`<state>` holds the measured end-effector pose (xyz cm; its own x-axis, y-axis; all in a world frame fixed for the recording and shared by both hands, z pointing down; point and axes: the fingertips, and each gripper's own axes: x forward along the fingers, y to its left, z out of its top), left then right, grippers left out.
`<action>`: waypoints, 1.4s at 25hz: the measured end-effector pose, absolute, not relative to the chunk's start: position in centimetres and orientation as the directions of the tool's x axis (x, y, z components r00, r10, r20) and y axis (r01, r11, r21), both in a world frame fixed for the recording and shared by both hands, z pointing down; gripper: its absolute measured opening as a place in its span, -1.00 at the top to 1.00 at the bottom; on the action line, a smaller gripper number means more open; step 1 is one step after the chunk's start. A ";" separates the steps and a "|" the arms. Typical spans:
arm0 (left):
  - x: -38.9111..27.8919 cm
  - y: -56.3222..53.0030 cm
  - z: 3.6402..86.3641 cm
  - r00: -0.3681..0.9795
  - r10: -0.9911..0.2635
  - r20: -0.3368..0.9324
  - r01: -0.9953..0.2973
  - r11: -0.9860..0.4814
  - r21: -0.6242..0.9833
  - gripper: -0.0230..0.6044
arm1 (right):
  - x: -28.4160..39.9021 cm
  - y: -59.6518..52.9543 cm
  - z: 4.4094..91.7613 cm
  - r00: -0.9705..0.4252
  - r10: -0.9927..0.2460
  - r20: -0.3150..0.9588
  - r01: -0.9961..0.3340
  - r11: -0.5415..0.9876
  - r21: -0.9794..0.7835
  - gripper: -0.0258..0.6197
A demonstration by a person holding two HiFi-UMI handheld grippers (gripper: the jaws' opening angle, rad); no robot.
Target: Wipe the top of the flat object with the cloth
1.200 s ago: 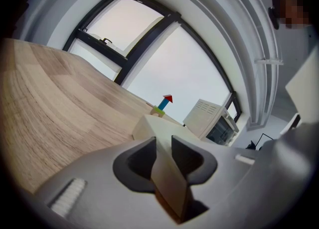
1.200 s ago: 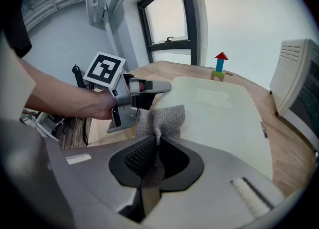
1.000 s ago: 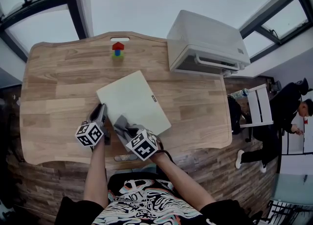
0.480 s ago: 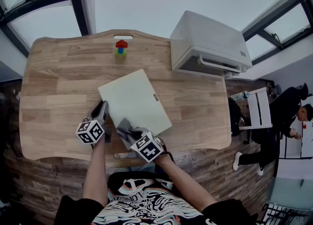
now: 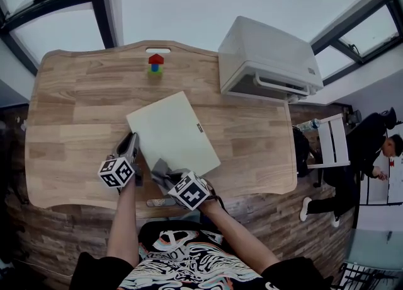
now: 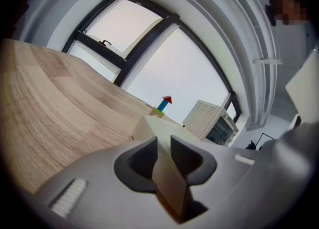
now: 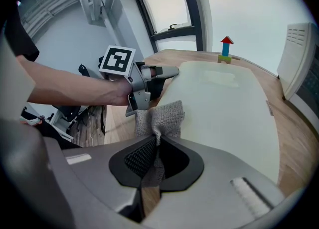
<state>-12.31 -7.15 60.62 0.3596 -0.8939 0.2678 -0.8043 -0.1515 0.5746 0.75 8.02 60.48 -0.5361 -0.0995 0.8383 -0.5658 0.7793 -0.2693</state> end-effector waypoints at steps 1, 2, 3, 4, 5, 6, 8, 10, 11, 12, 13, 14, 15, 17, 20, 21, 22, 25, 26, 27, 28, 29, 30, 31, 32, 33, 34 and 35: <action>-12.3 -7.1 60.6 0.360 -0.894 0.268 -0.804 -0.152 0.575 0.47 | 0.8 8.2 60.8 -0.534 -0.091 0.841 -0.566 0.777 -0.275 0.86; -12.4 -7.2 60.6 0.360 -0.894 0.267 -0.804 -0.151 0.575 0.47 | 0.8 8.4 60.9 -0.533 -0.081 0.842 -0.567 0.774 -0.283 0.86; -12.4 -7.2 60.6 0.358 -0.895 0.267 -0.805 -0.151 0.574 0.47 | 0.8 8.6 60.8 -0.531 -0.071 0.844 -0.568 0.769 -0.293 0.86; -12.5 -7.3 60.5 0.357 -0.895 0.266 -0.806 -0.151 0.572 0.47 | 0.8 8.7 60.7 -0.530 -0.063 0.845 -0.569 0.766 -0.299 0.86; -12.5 -7.3 60.5 0.356 -0.896 0.266 -0.807 -0.151 0.571 0.47 | 0.8 8.7 60.5 -0.529 -0.061 0.847 -0.568 0.767 -0.300 0.86; -12.5 -7.2 60.6 0.357 -0.895 0.267 -0.806 -0.152 0.572 0.47 | 0.8 8.8 60.4 -0.526 -0.061 0.848 -0.565 0.770 -0.295 0.86; -12.3 -6.9 60.7 0.361 -0.893 0.269 -0.804 -0.152 0.575 0.47 | 1.1 9.0 60.0 -0.521 -0.060 0.851 -0.564 0.773 -0.291 0.86; -12.3 -7.0 60.7 0.363 -0.892 0.268 -0.803 -0.153 0.576 0.47 | 1.3 9.0 59.7 -0.521 -0.057 0.852 -0.569 0.767 -0.296 0.86; -12.4 -7.1 60.6 0.363 -0.893 0.267 -0.803 -0.154 0.576 0.47 | 1.3 9.0 59.7 -0.520 -0.059 0.852 -0.571 0.766 -0.296 0.86; -12.4 -7.2 60.5 0.363 -0.893 0.266 -0.803 -0.155 0.576 0.47 | 1.3 9.0 59.7 -0.520 -0.060 0.852 -0.571 0.767 -0.294 0.86; -12.4 -7.2 60.5 0.363 -0.893 0.266 -0.803 -0.155 0.576 0.47 | 1.3 9.1 59.7 -0.519 -0.060 0.853 -0.571 0.766 -0.294 0.86; -12.4 -7.2 60.6 0.364 -0.893 0.266 -0.802 -0.155 0.576 0.47 | 1.3 9.2 59.9 -0.520 -0.058 0.852 -0.573 0.764 -0.298 0.86; -12.4 -7.2 60.6 0.364 -0.893 0.265 -0.802 -0.156 0.577 0.47 | 1.3 9.4 60.2 -0.523 -0.054 0.851 -0.575 0.759 -0.305 0.86; -12.4 -7.2 60.6 0.365 -0.893 0.264 -0.800 -0.157 0.579 0.47 | 1.4 9.2 60.0 -0.527 -0.052 0.848 -0.575 0.757 -0.311 0.86; -12.4 -7.2 60.5 0.364 -0.893 0.265 -0.801 -0.156 0.577 0.48 | 1.7 9.0 59.7 -0.535 -0.054 0.843 -0.584 0.745 -0.323 0.86; -12.4 -7.2 60.5 0.364 -0.893 0.264 -0.802 -0.156 0.576 0.48 | 1.8 9.0 59.8 -0.537 -0.054 0.842 -0.589 0.739 -0.328 0.86; -12.4 -7.2 60.5 0.364 -0.893 0.263 -0.802 -0.157 0.576 0.48 | 1.9 9.0 59.8 -0.538 -0.056 0.841 -0.592 0.735 -0.330 0.86; -12.4 -7.2 60.5 0.366 -0.894 0.260 -0.801 -0.159 0.578 0.48 | 2.1 8.9 59.8 -0.536 -0.056 0.842 -0.597 0.730 -0.331 0.86; -12.4 -7.2 60.5 0.366 -0.893 0.260 -0.800 -0.159 0.578 0.49 | 2.2 8.9 59.8 -0.536 -0.056 0.843 -0.599 0.728 -0.333 0.86; -12.4 -7.1 60.5 0.367 -0.893 0.261 -0.800 -0.160 0.579 0.49 | 2.3 9.0 59.8 -0.536 -0.056 0.843 -0.601 0.727 -0.334 0.86; -12.4 -7.1 60.5 0.368 -0.893 0.260 -0.799 -0.160 0.579 0.49 | 2.4 9.0 59.8 -0.536 -0.056 0.842 -0.602 0.725 -0.335 0.86; -12.3 -7.1 60.5 0.368 -0.892 0.260 -0.799 -0.161 0.579 0.49 | 2.5 9.0 59.8 -0.536 -0.057 0.843 -0.604 0.723 -0.335 0.86; -12.3 -7.1 60.5 0.369 -0.892 0.260 -0.799 -0.162 0.579 0.49 | 2.6 8.9 59.8 -0.535 -0.057 0.843 -0.607 0.720 -0.336 0.86; -12.3 -7.2 60.5 0.369 -0.892 0.259 -0.800 -0.163 0.578 0.49 | 2.7 8.8 59.8 -0.535 -0.059 0.843 -0.611 0.716 -0.338 0.86; -12.3 -7.2 60.4 0.369 -0.893 0.258 -0.800 -0.164 0.578 0.49 | 2.7 8.7 59.8 -0.536 -0.061 0.842 -0.617 0.709 -0.341 0.86; -12.3 -7.2 60.4 0.369 -0.893 0.258 -0.800 -0.164 0.577 0.49 | 2.8 8.7 59.8 -0.537 -0.064 0.841 -0.623 0.703 -0.344 0.86; -12.3 -7.2 60.5 0.369 -0.893 0.258 -0.800 -0.164 0.577 0.50 | 2.9 8.6 59.8 -0.537 -0.066 0.841 -0.628 0.697 -0.346 0.86; -12.3 -7.1 60.5 0.369 -0.893 0.258 -0.800 -0.164 0.577 0.50 | 2.9 8.6 59.8 -0.536 -0.069 0.841 -0.632 0.693 -0.346 0.86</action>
<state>-12.28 -7.14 60.52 0.3694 -0.8928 0.2578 -0.7999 -0.1642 0.5773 2.93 8.57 59.81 -0.5364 -0.0690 0.8411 -0.6320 0.6933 -0.3461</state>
